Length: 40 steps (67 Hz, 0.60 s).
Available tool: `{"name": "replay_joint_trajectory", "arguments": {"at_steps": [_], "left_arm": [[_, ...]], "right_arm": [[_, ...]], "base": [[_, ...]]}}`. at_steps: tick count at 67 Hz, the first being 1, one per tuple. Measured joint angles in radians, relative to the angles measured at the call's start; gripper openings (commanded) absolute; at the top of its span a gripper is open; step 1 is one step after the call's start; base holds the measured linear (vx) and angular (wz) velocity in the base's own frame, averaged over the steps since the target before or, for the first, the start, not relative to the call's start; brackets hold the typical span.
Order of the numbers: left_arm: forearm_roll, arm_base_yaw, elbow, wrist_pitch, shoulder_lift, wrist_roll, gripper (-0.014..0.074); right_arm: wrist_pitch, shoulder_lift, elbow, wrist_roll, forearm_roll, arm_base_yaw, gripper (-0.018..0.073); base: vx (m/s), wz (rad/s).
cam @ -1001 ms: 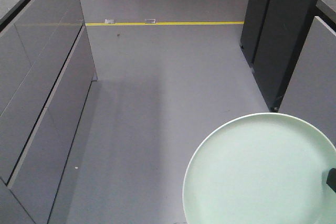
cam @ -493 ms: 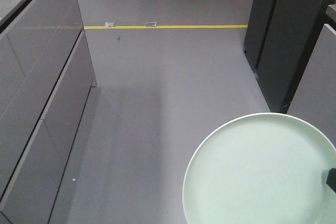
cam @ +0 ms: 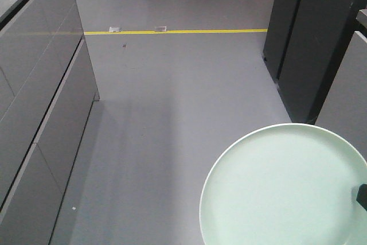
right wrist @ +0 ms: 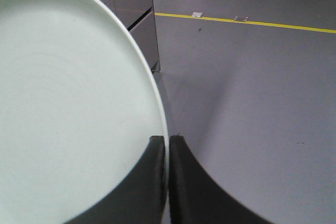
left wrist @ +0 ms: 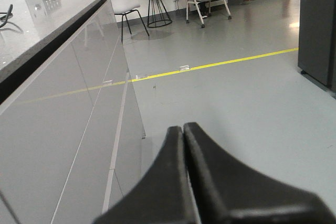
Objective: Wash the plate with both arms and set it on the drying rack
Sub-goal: 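Keep driving down the aisle toward the far counter with the plate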
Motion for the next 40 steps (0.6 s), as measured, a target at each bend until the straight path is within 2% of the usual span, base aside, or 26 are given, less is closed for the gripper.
{"name": "replay_joint_trajectory", "arguments": {"at_steps": [40], "left_arm": [[0.0,0.0,0.0,0.0,0.0,0.0,-0.0006]], "right_arm": [[0.0,0.0,0.0,0.0,0.0,0.0,-0.0004]], "base": [[0.09,-0.09]]}}
